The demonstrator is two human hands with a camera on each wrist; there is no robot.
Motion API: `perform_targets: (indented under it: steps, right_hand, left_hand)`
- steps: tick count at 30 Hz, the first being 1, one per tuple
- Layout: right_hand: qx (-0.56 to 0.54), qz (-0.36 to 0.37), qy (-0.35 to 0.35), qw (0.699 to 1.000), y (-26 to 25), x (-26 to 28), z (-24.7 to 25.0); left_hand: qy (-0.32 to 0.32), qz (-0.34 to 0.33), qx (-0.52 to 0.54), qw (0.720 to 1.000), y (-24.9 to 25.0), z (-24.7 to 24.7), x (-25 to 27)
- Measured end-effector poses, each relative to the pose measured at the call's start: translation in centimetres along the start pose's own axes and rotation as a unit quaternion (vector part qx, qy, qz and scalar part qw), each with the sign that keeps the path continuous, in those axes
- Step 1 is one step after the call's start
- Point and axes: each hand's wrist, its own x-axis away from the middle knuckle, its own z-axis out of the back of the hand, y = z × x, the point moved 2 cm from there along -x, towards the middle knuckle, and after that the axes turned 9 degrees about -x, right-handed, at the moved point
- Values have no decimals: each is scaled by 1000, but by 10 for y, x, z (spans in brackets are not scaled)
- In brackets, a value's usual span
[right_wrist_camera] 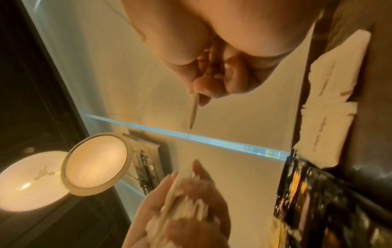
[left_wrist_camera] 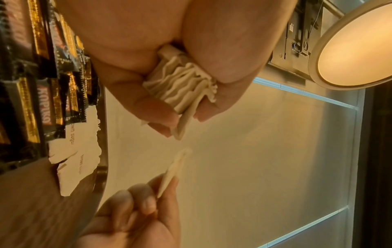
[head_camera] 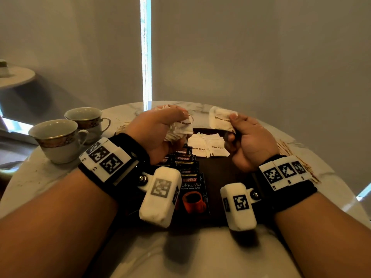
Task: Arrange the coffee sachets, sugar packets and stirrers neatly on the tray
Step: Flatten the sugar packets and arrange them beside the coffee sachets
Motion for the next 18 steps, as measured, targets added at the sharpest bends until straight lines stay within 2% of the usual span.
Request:
perform_targets:
  steps: [4, 7, 10, 18]
  right_hand:
    - [23, -76, 65, 995, 10, -13, 18]
    - [44, -162, 53, 984, 20, -14, 21]
    - [83, -216, 30, 972, 27, -12, 22]
    - [151, -251, 12, 956, 26, -7, 18]
  left_hand:
    - [21, 2, 22, 1000, 2, 4, -2]
    - [27, 6, 33, 999, 4, 6, -2]
    - [30, 4, 36, 999, 6, 6, -1]
    - [27, 16, 40, 999, 6, 5, 1]
